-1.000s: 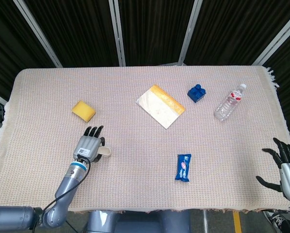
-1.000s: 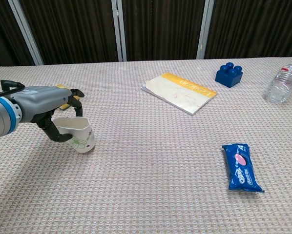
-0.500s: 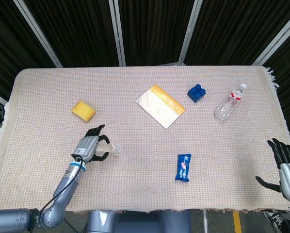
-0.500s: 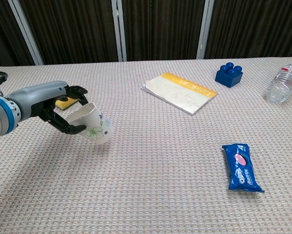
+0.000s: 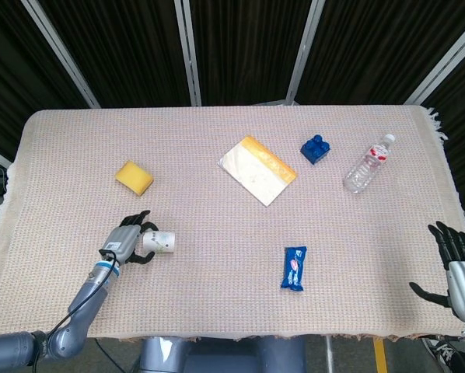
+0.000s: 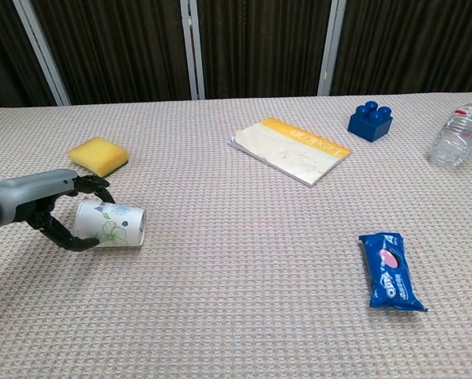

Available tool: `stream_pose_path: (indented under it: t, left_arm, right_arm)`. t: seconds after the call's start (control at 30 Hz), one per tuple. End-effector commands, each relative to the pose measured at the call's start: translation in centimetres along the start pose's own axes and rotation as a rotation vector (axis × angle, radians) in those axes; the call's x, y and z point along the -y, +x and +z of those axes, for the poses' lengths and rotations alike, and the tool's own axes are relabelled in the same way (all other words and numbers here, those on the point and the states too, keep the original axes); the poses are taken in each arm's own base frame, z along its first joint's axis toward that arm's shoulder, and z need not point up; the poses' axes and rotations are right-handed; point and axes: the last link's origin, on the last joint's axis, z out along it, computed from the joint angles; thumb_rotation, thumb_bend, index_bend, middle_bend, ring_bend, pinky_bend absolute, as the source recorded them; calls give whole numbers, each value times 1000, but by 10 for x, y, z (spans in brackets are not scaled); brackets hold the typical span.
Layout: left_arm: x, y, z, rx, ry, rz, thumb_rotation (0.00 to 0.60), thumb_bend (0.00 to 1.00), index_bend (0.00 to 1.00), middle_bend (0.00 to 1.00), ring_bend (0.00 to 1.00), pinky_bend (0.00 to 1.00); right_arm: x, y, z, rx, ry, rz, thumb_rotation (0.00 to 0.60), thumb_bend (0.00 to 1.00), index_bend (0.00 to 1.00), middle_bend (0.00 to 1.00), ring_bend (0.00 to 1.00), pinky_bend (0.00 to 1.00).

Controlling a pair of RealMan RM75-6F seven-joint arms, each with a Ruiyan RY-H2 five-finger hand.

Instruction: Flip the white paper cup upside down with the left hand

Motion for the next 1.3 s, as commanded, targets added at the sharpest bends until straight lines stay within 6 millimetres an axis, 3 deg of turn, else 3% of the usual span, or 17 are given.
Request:
stream_pose_path:
  t: [0.03,0.23,0.53,0.9,1.0,1.13,1.3]
  left_arm:
    - [3,6,0,4,12,15,600,189,222,0,0,0]
    - [-2,11,0,8,7,42,600,170,206,0,0,0]
    - [-40,8,13,-33,-14,264,600,169,217,0,0,0]
    - [-60,-2,13,-25,15,457,600,170,317,0,0,0]
    - [-61,-6,13,-21,24,482,600,169,399,0,0,0]
    - [-60,-7,14,-34,32,469,600,170,501,0,0,0]
    - [-60,-3,13,-57,22,410,600,171,500,0,0,0]
  right_arm:
    - [1,0,0,-1,3,-1,600,45,0,0,0,0]
    - [1,0,0,1,5,-1,600,45,0,0,0,0]
    - [0,-1,0,1,1,-1,600,45,0,0,0,0]
    - [0,1,-1,-2,4,3,600,46,0,0,0,0]
    - [0,0,-1,-2,3,4,600,45,0,0,0,0]
    - [0,1,-1,-2,3,1,600,45,0,0,0,0]
    - [0,0,-1,-3,1,1,600,45,0,0,0,0]
